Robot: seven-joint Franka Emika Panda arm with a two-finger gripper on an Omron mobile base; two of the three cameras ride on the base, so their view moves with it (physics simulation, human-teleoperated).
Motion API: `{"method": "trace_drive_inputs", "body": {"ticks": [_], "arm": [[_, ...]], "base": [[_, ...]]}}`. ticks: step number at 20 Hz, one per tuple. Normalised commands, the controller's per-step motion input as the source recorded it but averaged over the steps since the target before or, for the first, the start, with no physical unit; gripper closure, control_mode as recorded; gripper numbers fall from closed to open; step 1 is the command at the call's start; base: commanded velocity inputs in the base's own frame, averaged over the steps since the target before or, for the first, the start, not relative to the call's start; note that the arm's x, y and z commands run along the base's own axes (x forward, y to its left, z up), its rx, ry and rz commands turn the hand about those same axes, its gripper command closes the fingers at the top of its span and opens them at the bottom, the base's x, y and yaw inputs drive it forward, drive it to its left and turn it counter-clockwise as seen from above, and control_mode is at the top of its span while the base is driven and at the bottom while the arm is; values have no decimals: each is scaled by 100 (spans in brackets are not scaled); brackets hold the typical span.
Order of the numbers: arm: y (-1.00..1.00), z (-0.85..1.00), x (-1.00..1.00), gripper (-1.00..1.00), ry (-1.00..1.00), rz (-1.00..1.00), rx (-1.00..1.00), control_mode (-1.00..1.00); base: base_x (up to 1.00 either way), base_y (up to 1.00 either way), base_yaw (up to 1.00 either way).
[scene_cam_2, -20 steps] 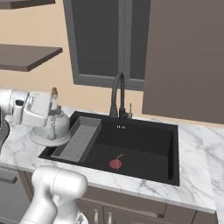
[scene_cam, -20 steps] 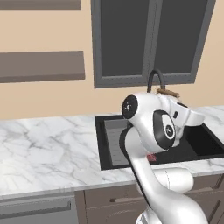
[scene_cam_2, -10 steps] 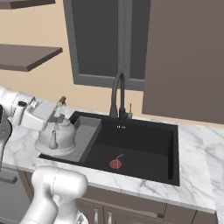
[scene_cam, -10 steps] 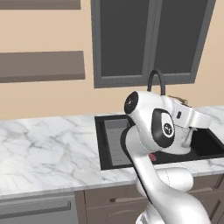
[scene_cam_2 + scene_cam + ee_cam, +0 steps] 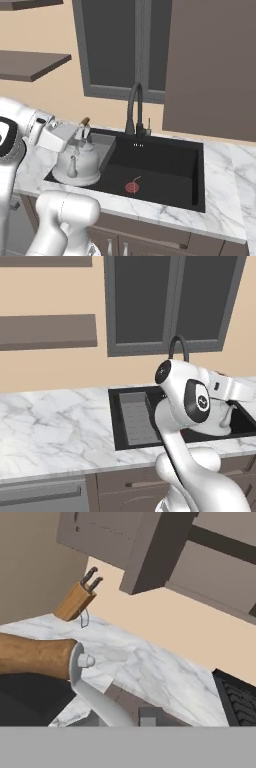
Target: Open the cabinet, pick the kettle from the cabinet, and place it in the sink.
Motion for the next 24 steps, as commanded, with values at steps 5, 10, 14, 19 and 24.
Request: {"method": "trace_drive_inputs", "body": {"ticks": [5, 10, 14, 19, 24], "arm": [[-32, -11, -17, 100, 8, 0, 0, -100], [-37, -15, -4, 100, 14, 4, 0, -100], [-34, -17, 0, 100, 12, 16, 5, -100], [-30, -17, 0, 100, 10, 18, 10, -100], [-23, -11, 6, 100, 5, 26, 16, -100]], "base": [[0, 0, 0], [0, 0, 0], [0, 0, 0], [0, 0, 0], [0, 0, 0]]}}
